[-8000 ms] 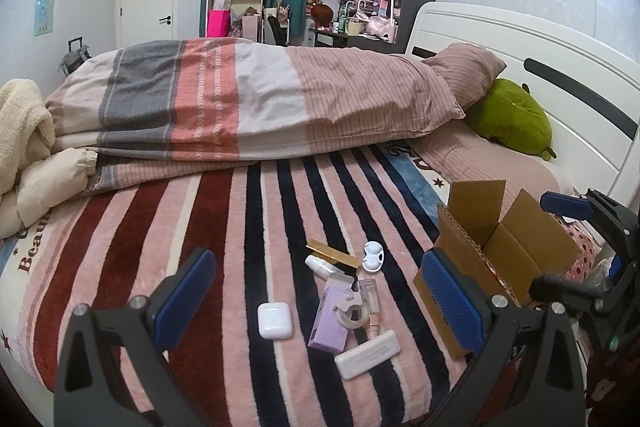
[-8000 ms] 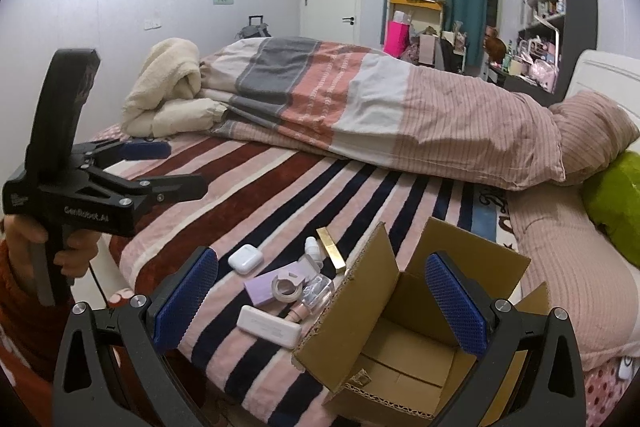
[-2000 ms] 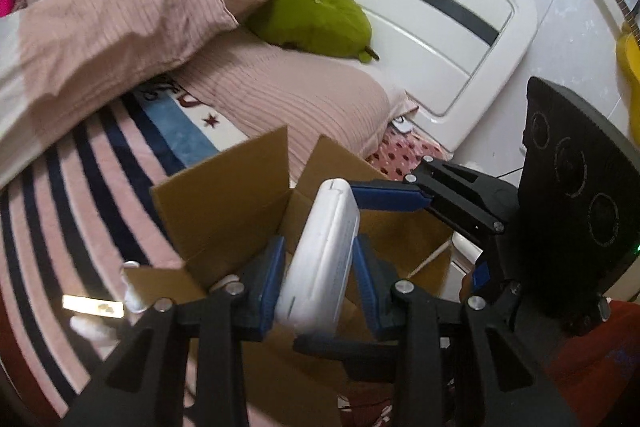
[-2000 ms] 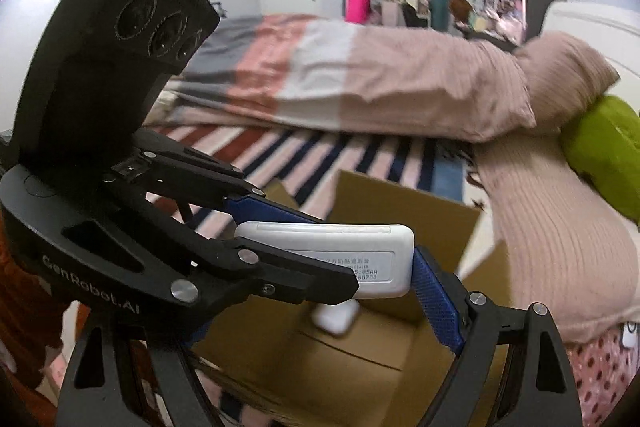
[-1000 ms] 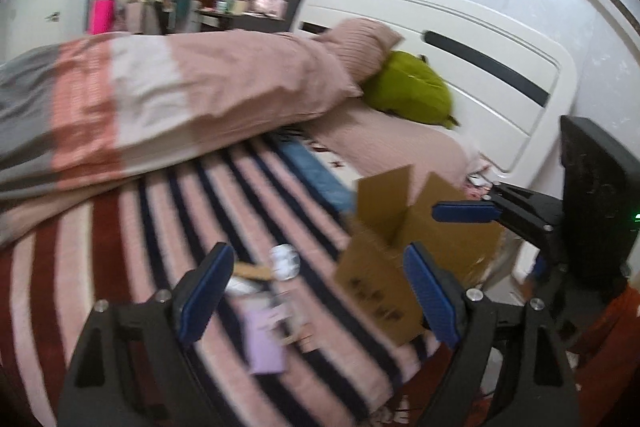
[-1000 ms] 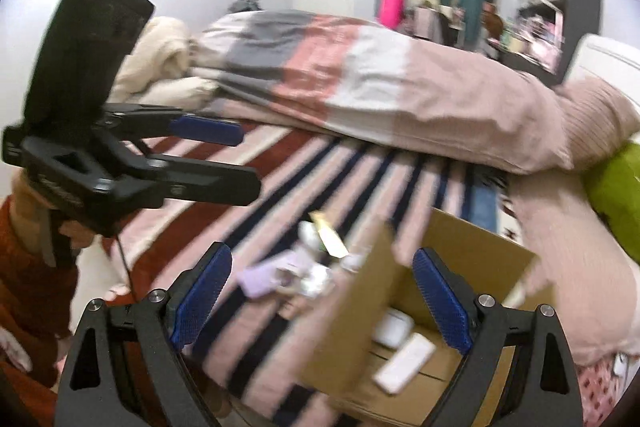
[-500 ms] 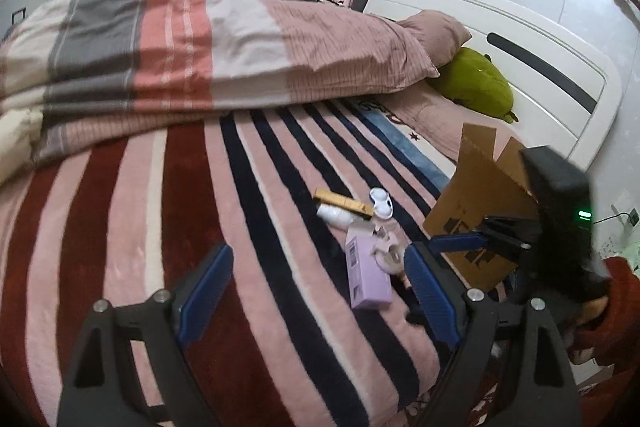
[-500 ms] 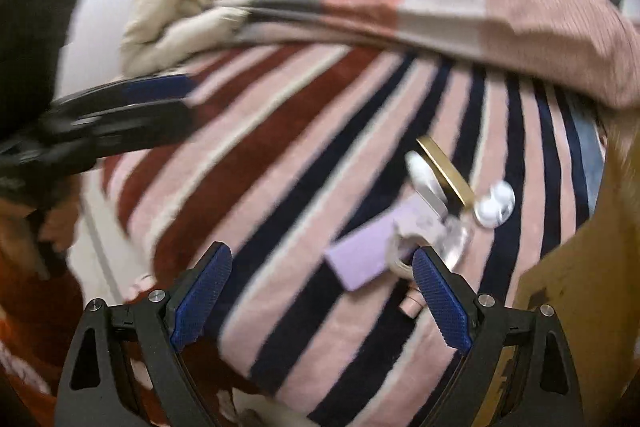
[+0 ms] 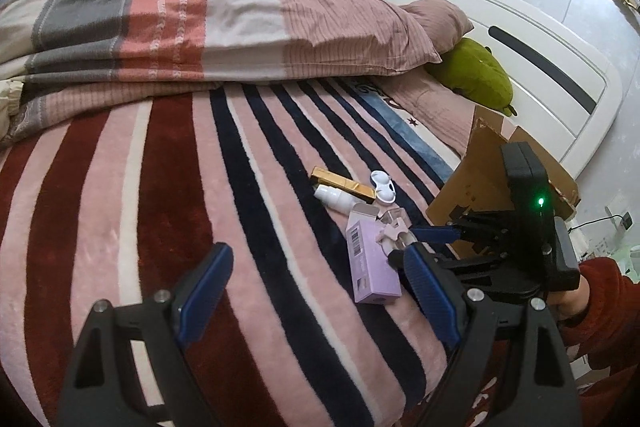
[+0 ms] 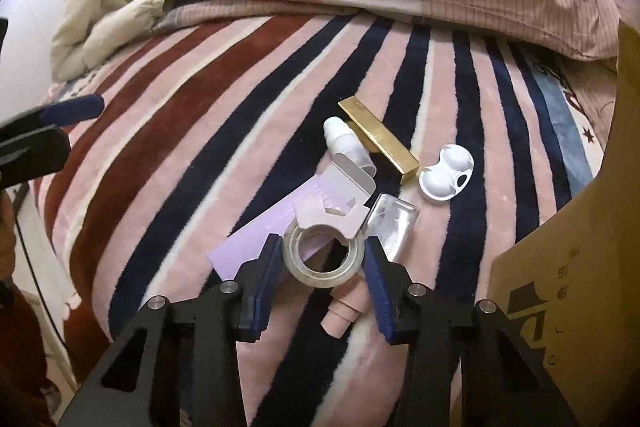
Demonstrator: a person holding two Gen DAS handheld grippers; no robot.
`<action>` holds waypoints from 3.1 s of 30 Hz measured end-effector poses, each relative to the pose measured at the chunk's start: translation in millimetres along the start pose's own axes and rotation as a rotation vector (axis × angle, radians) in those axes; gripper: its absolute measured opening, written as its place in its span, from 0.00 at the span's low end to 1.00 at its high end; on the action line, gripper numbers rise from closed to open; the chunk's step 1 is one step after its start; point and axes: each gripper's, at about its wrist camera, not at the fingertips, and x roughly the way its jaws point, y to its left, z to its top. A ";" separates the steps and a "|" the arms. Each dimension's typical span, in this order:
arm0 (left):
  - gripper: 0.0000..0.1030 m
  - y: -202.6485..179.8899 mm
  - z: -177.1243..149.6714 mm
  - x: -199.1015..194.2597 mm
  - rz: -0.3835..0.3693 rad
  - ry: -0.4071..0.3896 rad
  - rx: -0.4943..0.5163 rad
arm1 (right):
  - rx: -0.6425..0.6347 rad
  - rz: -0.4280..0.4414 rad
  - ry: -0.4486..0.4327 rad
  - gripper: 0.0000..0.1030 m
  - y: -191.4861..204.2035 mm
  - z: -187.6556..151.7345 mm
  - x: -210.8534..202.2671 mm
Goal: Organize rigid objects
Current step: 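Reach down and grasp the clear tape roll with the right gripper, then carry the tape roll into the cardboard box and release it, then reach down and grasp the purple box with the right gripper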
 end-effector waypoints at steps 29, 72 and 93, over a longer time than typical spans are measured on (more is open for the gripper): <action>0.32 -155.4 98.0 16.9 -0.312 0.053 0.131 | -0.227 0.070 -0.386 0.35 -24.9 6.2 -178.8; 0.86 -151.3 101.4 -16.4 -0.115 -0.054 0.177 | -0.126 -0.072 -0.299 0.67 -62.6 -9.9 -214.8; 0.86 -3.5 -2.8 -31.8 0.097 -0.061 -0.007 | 0.223 0.154 -0.078 0.67 22.4 -6.6 -20.1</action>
